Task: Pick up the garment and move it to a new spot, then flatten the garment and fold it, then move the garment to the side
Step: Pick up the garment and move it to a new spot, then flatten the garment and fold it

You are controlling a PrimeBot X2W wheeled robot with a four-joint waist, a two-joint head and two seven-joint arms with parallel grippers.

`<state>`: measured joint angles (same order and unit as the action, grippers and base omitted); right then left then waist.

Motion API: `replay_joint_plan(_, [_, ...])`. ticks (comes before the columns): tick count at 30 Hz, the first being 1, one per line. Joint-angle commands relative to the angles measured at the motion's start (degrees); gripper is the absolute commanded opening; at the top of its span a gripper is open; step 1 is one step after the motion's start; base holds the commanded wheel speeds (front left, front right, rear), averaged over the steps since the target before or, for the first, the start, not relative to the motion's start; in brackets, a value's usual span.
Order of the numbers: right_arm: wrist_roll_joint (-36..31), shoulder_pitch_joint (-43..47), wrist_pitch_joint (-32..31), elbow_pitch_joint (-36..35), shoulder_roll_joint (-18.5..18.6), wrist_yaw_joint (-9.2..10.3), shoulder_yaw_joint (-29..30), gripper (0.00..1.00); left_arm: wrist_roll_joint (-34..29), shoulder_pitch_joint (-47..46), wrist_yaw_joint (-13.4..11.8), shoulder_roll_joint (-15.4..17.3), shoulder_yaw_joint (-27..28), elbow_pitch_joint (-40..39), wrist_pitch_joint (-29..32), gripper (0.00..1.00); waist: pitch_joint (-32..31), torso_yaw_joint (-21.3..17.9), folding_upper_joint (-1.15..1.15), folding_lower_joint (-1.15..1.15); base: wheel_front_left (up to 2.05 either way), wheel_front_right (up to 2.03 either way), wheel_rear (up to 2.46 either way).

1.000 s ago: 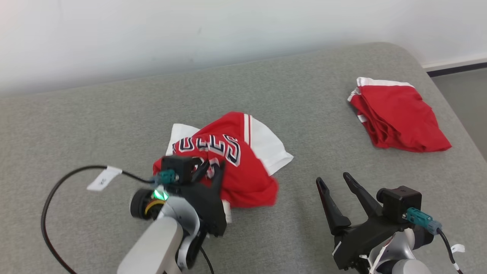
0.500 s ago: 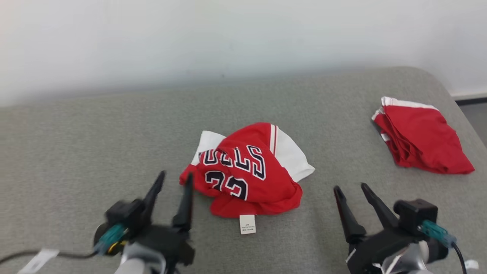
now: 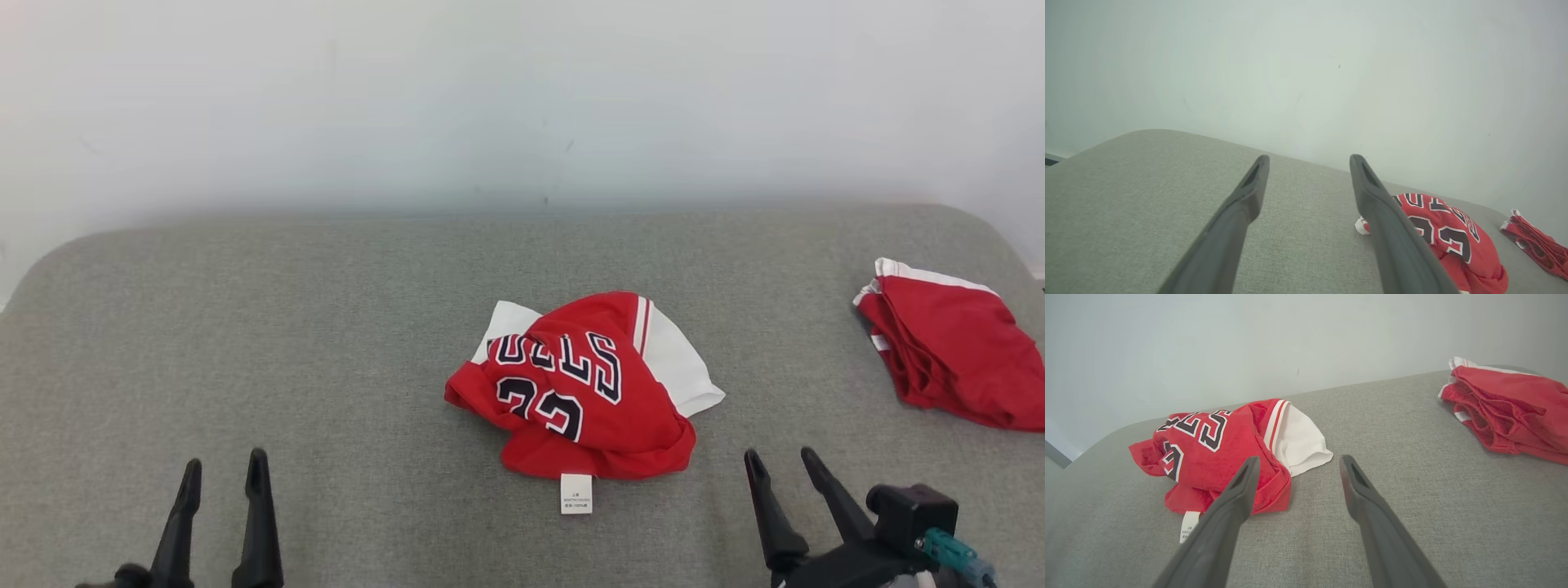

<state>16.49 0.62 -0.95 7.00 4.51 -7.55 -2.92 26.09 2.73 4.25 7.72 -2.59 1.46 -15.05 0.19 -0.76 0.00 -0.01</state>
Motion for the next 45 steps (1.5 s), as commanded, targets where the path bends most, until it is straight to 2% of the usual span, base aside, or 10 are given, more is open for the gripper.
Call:
replay_joint_plan(1, [0.3,1.0,0.1,1.0,0.8,0.14,-0.3,1.0,-1.3,1.9,1.2,-0.2,1.5,-0.5,-0.2,1.0,-0.6,1.1,0.0,0.01,0.0,0.0,0.0])
replay_joint_plan(4, [-0.4,1.0,-1.3,2.7,2.0,0.14,-0.9,1.0,-1.6,3.6,2.6,-0.2,4.1,-0.9,-0.2,1.0,-1.0,1.5,0.0,0.01,0.0,0.0,0.0])
replay_joint_plan(7, [-0.9,1.0,-1.8,3.0,2.5,0.14,-0.8,1.0,-1.8,4.4,2.9,0.1,5.3,-1.0,-0.2,1.0,-1.2,1.6,0.0,0.01,0.0,0.0,0.0])
replay_joint_plan(11, [-1.8,1.3,-2.4,3.1,3.1,0.14,-0.1,1.0,-3.2,6.1,3.3,2.4,5.1,0.9,-0.2,1.0,-1.5,1.7,0.0,0.01,0.0,0.0,0.0])
replay_joint_plan(17, [-4.3,2.3,-2.3,2.4,3.6,0.14,1.0,1.0,-4.8,7.9,3.2,4.0,4.9,4.2,-0.2,1.0,-1.5,1.8,0.0,0.01,0.0,0.0,0.0])
replay_joint_plan(30, [-6.1,3.0,-1.7,-1.1,2.7,0.14,1.9,1.0,-5.6,7.7,1.9,4.1,3.4,4.4,1.1,1.0,-0.7,0.6,0.0,0.01,0.0,0.0,0.0])
replay_joint_plan(38, [-6.9,1.8,1.6,-4.1,3.9,0.14,1.5,1.0,-4.9,7.6,1.9,4.1,2.9,4.0,1.4,1.0,-0.1,-0.2,0.0,0.01,0.0,0.0,0.0])
replay_joint_plan(45, [-6.5,1.9,1.6,-5.2,4.4,0.14,1.2,1.0,-3.9,7.2,2.1,3.9,1.7,3.9,2.4,1.0,0.5,-0.8,0.0,0.01,0.0,0.0,0.0])
